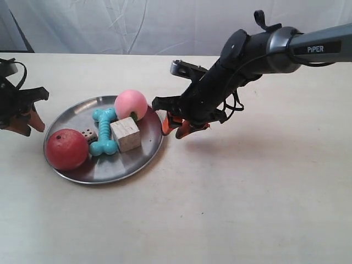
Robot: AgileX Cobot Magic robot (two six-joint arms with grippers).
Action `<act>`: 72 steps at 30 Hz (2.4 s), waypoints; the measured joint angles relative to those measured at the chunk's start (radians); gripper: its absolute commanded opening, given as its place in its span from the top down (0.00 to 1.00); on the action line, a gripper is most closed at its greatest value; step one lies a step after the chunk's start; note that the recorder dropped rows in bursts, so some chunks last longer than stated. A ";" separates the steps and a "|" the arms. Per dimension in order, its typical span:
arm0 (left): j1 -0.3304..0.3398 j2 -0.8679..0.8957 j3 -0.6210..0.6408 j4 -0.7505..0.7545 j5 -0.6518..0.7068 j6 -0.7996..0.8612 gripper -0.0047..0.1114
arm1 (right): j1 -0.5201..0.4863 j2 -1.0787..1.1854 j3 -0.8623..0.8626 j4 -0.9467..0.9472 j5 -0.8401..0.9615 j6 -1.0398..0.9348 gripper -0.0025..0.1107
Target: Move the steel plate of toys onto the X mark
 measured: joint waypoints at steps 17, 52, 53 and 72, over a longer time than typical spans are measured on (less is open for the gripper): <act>0.000 -0.923 0.121 -0.010 -0.180 0.062 0.96 | 0.002 -0.802 0.329 -0.440 -0.171 0.193 0.98; 0.000 -1.619 0.838 -0.040 -0.668 -0.016 0.96 | 0.002 -1.731 1.081 -0.416 -0.520 0.205 0.98; 0.000 -1.619 0.838 -0.040 -0.672 -0.016 0.96 | 0.002 -1.731 1.081 -0.406 -0.520 0.205 0.98; -0.022 -1.619 0.838 -0.054 -0.711 -0.018 0.96 | 0.002 -1.731 1.081 -0.385 -0.520 0.205 0.98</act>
